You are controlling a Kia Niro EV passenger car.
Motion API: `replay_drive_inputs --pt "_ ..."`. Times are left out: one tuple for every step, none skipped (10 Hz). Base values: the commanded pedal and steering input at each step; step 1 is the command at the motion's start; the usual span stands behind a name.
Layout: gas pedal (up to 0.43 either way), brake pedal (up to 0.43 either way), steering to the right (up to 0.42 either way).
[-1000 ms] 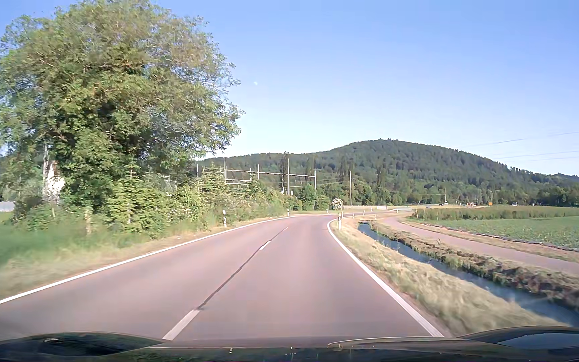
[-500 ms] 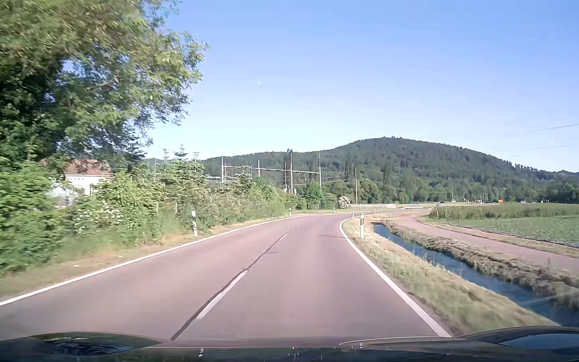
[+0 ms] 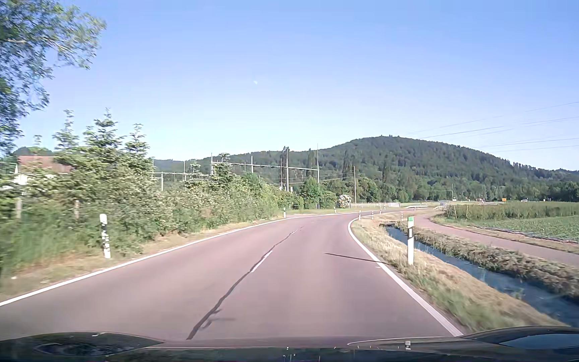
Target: Follow the waypoints while adhering to traffic rules and regulations
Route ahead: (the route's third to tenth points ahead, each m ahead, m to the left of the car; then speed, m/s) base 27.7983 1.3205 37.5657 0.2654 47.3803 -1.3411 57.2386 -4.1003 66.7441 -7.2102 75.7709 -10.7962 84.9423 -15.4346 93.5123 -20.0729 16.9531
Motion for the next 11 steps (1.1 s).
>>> replay_drive_inputs --pt "0.118 0.0 0.025" --pt "0.118 0.0 0.025" --pt "0.118 0.0 0.024" --pt "0.118 0.0 0.023" --pt "0.118 0.0 0.023" --pt "0.11 0.0 0.022" --pt "0.087 0.0 0.021" --pt "0.087 0.0 0.019" --pt "0.087 0.0 0.016" --pt "0.087 0.0 0.013" --pt "0.087 0.0 0.012"
